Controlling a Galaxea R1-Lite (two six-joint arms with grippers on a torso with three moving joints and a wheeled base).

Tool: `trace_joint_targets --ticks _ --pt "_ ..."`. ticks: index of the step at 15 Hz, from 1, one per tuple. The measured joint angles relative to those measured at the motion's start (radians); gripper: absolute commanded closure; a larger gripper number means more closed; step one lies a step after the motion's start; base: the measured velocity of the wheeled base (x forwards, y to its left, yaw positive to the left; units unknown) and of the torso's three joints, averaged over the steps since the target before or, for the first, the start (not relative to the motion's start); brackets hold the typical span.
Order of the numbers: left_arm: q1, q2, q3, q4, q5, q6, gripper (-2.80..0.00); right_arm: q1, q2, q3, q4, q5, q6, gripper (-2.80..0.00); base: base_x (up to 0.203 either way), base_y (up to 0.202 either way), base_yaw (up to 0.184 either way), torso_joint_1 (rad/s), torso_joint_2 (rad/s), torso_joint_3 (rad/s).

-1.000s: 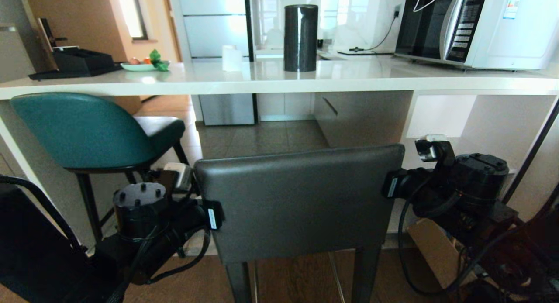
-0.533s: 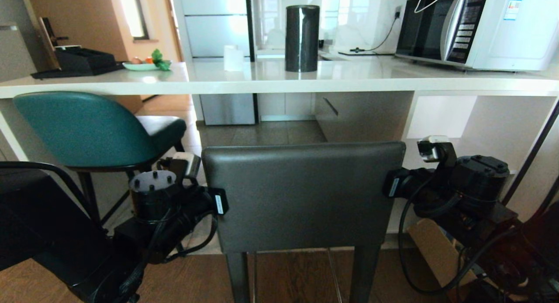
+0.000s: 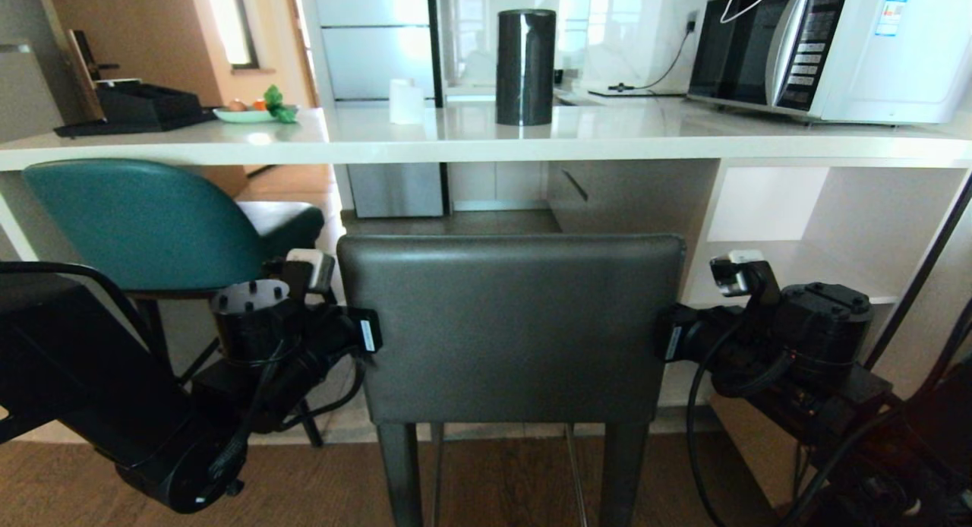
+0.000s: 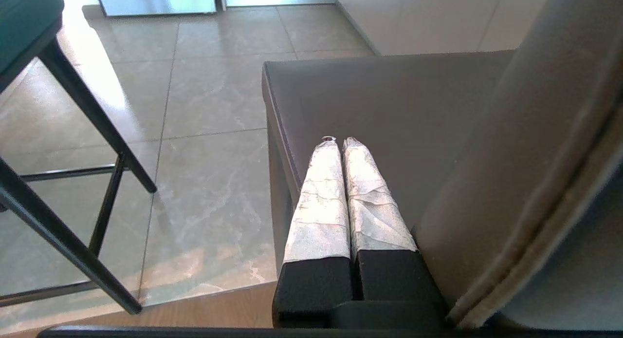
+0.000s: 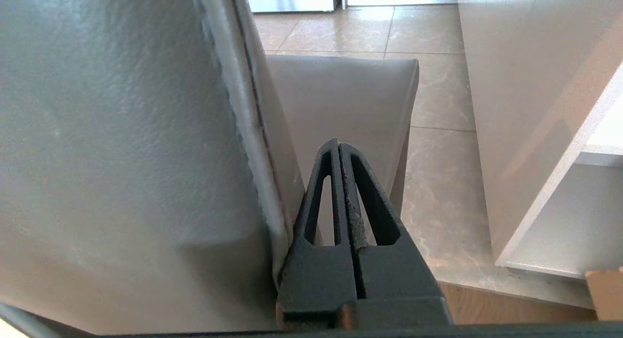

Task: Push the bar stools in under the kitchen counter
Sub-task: Push the gray chair back under the dining table

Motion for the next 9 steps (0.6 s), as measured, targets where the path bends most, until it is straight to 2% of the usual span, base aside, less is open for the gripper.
trace_joint_targets --ticks 2,5,9 --pt "-0.011 0.009 -0.026 0.007 0.012 0.000 0.00 -0.003 0.006 0.000 -0.001 -0.004 0.000 0.00 0.000 0.000 0.000 0.000 0.00 0.000" --pt "-0.065 0.015 -0.060 0.019 0.032 0.003 0.00 -0.007 0.014 0.018 -0.017 -0.011 0.001 0.00 0.000 0.000 0.000 0.000 0.00 0.000" --pt "-0.166 -0.010 0.013 -0.003 0.068 -0.003 0.00 -0.039 0.031 0.024 -0.033 -0.015 0.000 0.00 0.000 0.000 0.000 0.000 0.00 0.000"
